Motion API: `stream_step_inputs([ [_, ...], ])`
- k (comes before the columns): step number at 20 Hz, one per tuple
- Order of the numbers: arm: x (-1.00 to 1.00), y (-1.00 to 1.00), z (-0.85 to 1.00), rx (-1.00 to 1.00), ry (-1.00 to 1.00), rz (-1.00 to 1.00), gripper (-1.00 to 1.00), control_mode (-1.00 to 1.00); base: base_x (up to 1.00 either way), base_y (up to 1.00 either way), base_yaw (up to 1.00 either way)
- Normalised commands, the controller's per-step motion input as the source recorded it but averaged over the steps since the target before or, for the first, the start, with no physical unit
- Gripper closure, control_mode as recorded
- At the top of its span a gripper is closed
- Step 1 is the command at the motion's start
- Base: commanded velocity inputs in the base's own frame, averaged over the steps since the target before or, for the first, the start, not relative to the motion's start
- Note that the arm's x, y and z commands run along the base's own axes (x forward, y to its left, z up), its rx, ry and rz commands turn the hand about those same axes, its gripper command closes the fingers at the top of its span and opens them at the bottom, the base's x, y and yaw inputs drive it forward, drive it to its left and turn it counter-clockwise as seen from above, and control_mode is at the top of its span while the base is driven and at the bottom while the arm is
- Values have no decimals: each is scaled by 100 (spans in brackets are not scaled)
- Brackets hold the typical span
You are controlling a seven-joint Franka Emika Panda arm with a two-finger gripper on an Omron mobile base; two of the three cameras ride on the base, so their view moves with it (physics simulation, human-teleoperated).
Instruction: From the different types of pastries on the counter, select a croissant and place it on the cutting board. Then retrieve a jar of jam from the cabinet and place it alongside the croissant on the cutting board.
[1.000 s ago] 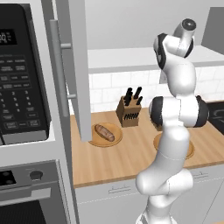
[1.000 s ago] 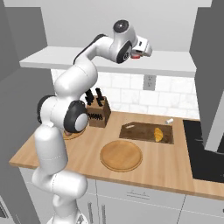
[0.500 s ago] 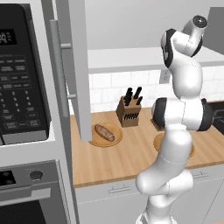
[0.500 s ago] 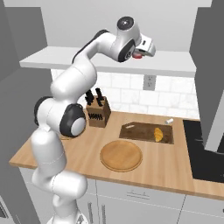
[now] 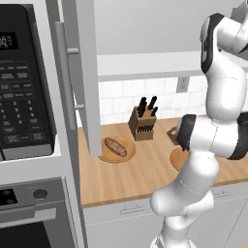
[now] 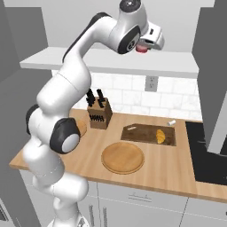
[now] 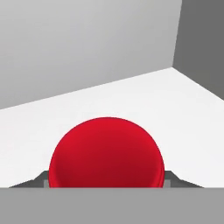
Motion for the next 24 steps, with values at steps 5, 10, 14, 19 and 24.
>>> stream_step_inputs([
  [5,-97,0,13,-3,18,6,100,-100,0,0,0],
  [10,-55,11,-2,-11,10,14,100,-100,0,0,0],
  [14,-71,19,-10,-9,-8,19,100,-100,0,0,0],
  [19,-90,2,-31,-1,-19,8,100,-100,0,0,0],
  [24,-62,11,-31,-3,-13,4,100,-100,0,0,0],
])
